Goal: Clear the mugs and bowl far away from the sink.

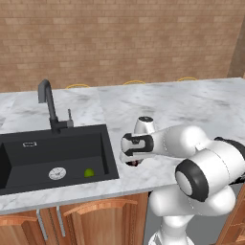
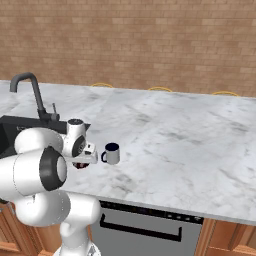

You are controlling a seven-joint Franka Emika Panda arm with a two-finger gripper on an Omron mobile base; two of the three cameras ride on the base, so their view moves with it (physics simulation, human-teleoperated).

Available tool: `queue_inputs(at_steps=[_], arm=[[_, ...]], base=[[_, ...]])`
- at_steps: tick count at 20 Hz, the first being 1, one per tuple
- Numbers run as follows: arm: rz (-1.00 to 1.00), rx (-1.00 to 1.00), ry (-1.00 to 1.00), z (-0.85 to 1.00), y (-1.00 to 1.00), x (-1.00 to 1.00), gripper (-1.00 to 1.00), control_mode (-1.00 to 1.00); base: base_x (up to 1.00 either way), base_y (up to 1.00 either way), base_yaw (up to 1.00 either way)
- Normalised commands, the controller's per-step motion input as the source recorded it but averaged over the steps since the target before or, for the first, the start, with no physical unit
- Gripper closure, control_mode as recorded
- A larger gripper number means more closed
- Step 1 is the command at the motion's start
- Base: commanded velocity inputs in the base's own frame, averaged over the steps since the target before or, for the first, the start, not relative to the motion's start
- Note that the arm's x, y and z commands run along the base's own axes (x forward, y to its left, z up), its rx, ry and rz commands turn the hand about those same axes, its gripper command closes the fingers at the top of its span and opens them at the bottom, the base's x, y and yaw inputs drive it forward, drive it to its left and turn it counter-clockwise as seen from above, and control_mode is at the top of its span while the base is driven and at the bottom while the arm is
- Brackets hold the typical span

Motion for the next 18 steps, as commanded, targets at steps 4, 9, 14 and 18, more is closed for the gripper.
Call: queue_inputs(at_steps=[4,9,14,18], arm=[[0.00,0.00,0.00,0.43,-0.04,-0.08,1.00,-1.00],[0.01,0.00,0.00,0.56,-0.07,-0.14,1.00,-1.00],[0.10,0.00,-0.04,0.74,-0.20,-0.44,1.00,-1.00],[0.12,-0.01,-0.15,0.73,-0.29,-0.78,1.00,-1.00]], base=[[0.00,0.00,0.00],[0.00,0.00,0.00],[0.00,0.00,0.00],[0.00,0.00,0.00]])
